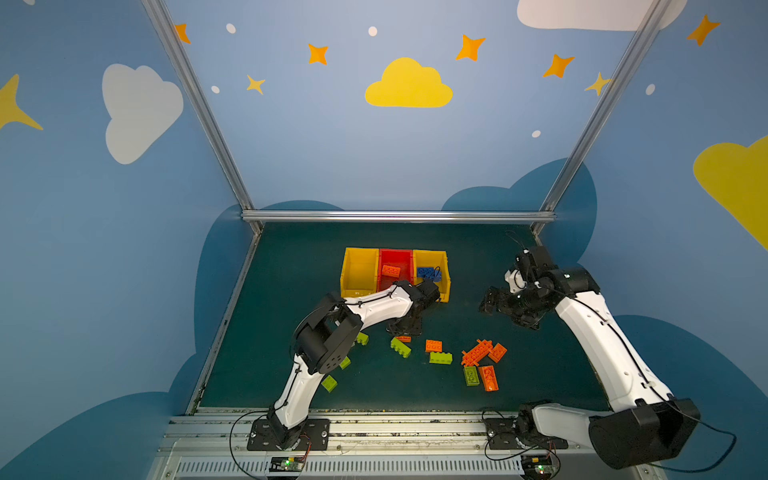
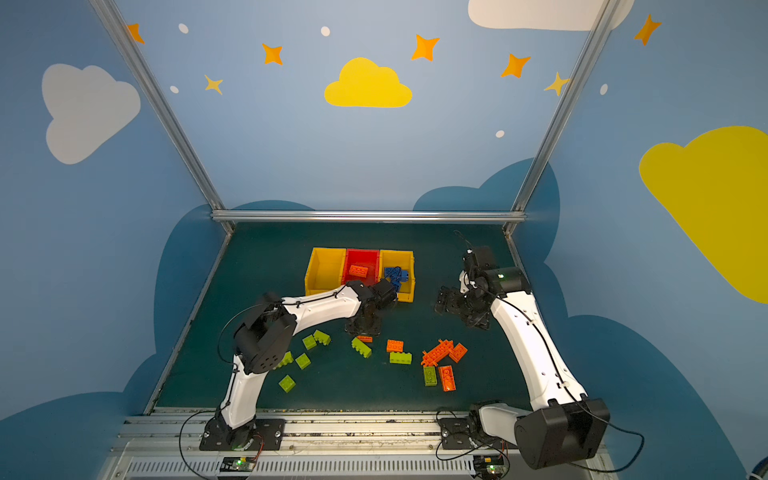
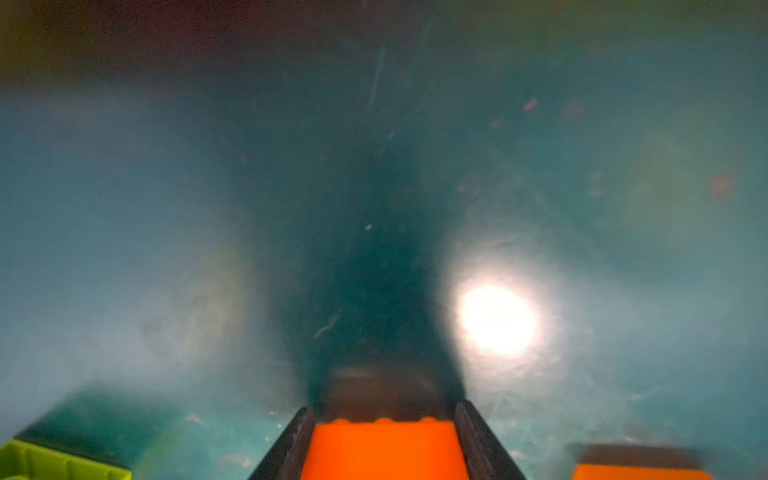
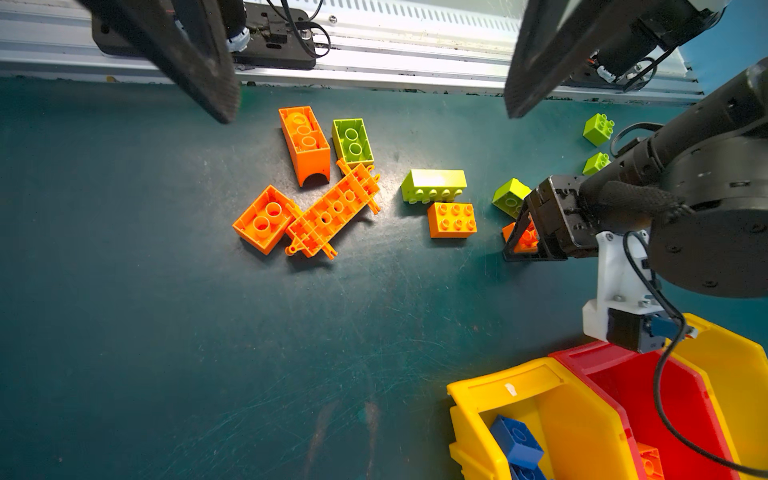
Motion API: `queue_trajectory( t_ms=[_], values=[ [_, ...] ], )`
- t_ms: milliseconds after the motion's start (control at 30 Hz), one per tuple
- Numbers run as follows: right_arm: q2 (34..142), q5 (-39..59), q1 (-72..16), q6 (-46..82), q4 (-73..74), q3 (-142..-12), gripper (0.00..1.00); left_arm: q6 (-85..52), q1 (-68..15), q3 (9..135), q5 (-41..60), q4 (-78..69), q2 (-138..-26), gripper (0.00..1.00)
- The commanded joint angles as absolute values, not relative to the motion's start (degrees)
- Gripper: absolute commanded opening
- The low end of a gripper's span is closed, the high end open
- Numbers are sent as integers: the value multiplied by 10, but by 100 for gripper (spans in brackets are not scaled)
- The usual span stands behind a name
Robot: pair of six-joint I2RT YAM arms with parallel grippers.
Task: Sort the legos into containers by color
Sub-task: 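Carry the second orange brick into the red bin with the left gripper and release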
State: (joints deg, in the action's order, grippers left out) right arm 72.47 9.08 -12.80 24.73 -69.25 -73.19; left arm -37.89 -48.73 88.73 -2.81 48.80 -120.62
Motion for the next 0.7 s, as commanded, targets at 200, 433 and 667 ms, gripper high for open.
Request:
queue_trajectory(
  t_ms=[200, 433, 667],
  values=[
    [747, 103, -126, 235, -695, -762, 97, -383, -484, 862, -33, 508, -1203, 52],
    [748, 105, -126, 238, -692, -770, 97, -380, -468, 873, -39, 524, -1204, 43],
    [750, 100, -126, 239, -690, -785, 97, -360, -442, 910, -53, 544, -1198, 42]
  ],
)
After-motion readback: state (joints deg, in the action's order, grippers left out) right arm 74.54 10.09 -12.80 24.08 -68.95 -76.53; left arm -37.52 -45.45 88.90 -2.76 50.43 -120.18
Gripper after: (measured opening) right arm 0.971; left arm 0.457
